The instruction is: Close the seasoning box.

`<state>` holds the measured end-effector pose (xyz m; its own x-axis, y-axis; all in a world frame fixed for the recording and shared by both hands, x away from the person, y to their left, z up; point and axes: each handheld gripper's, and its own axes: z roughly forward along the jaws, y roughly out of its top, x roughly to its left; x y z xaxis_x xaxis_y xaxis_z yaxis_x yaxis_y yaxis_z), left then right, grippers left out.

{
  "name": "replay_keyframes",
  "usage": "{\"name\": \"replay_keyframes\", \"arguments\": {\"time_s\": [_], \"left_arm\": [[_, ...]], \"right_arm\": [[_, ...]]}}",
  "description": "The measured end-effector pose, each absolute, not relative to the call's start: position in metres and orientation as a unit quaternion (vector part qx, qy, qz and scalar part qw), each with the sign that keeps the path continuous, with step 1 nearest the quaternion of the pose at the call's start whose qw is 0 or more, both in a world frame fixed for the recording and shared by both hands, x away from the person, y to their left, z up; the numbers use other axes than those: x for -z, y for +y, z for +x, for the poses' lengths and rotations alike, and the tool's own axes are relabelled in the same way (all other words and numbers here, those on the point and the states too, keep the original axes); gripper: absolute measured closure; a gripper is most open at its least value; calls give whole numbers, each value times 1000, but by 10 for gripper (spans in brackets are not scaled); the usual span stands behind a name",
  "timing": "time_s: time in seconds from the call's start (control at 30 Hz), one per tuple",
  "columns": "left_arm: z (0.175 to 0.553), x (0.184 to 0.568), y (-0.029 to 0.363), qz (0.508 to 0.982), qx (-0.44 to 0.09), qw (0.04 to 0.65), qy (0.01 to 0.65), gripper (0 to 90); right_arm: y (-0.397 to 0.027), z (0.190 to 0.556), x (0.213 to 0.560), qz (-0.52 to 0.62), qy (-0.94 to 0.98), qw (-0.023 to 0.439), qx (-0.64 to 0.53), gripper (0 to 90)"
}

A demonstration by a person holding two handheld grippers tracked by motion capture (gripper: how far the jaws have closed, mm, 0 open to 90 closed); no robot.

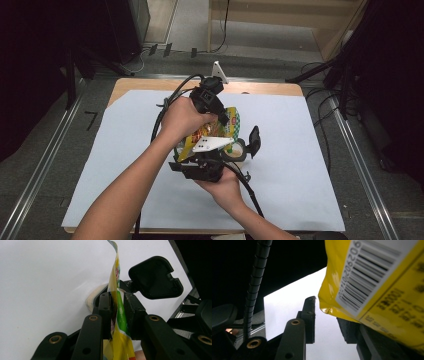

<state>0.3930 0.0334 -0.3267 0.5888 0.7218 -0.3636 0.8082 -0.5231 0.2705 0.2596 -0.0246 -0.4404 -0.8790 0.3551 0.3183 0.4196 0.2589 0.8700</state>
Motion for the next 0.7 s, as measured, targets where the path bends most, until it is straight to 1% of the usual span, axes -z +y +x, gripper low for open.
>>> {"name": "replay_keyframes", "arguments": {"time_s": [0.13, 0.43, 0.7], "left_arm": [[393, 327, 33, 866, 105, 209, 442, 772], [394, 327, 31, 865, 107, 211, 442, 770], [394, 327, 31, 865, 107, 211, 443, 770]], "right_arm": [[-25, 260, 440, -242, -792, 29, 559, 699], [-27, 261, 440, -251, -792, 26, 556, 737], [-28, 261, 439, -250, -792, 23, 556, 741]]}}
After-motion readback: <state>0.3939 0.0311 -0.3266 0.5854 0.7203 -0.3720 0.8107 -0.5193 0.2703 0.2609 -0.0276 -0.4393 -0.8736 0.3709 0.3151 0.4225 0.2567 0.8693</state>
